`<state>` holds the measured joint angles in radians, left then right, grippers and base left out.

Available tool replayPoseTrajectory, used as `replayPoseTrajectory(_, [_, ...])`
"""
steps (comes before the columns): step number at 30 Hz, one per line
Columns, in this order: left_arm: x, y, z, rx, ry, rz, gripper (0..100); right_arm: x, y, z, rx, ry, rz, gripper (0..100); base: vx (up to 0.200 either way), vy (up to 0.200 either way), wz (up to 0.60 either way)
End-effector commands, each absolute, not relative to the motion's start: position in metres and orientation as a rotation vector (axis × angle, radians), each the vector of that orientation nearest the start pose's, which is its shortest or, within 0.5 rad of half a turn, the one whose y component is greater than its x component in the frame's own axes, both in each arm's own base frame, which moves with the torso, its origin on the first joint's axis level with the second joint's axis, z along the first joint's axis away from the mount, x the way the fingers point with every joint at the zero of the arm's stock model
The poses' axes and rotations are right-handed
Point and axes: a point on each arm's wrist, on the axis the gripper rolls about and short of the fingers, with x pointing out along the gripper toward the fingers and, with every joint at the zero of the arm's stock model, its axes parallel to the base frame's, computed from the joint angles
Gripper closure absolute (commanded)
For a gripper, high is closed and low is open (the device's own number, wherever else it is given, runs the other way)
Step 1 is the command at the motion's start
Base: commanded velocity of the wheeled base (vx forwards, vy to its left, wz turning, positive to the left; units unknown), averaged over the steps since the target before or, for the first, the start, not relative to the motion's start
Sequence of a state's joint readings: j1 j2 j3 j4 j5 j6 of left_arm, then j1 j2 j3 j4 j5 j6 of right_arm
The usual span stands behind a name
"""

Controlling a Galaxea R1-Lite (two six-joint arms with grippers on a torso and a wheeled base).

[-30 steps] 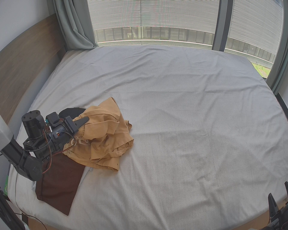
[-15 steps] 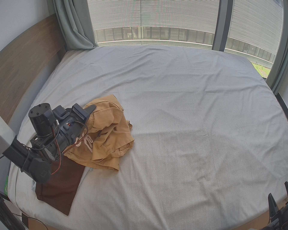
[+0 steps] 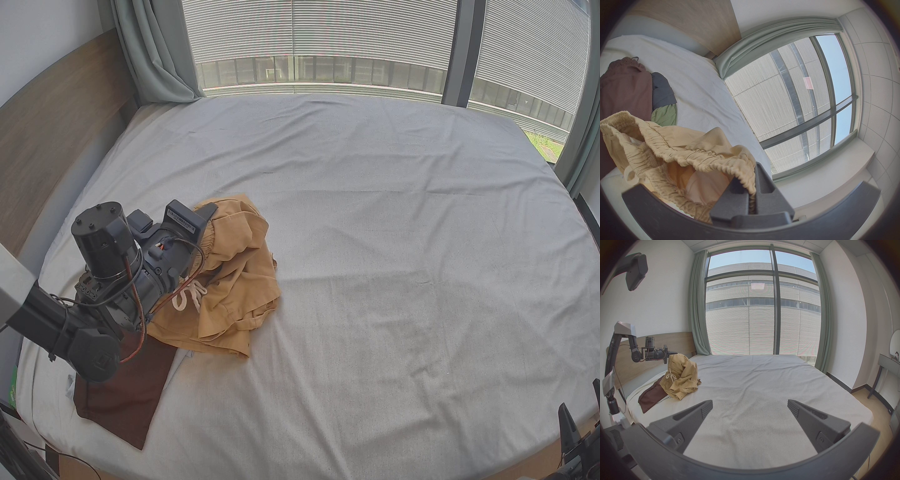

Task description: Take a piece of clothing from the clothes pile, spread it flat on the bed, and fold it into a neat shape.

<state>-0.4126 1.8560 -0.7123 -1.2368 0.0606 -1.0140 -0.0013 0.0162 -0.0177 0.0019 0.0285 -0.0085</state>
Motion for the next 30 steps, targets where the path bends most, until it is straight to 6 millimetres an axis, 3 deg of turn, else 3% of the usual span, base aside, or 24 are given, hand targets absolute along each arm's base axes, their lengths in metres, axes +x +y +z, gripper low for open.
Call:
replayPoseTrajectory(1, [0.3,-0.135,0.169,-1.035,0.104,-0.363,100,-0.023,0.001,0.076,-0.009,0.0,0.028,0,0.0,0.0,0.0])
replayPoseTrajectory(30, [0.307,-0.17,0.184,-1.086,0.109,-0.361,100,-0.023,0.001,0.076,-0.008,0.0,0.028,0,0.0,0.0,0.0])
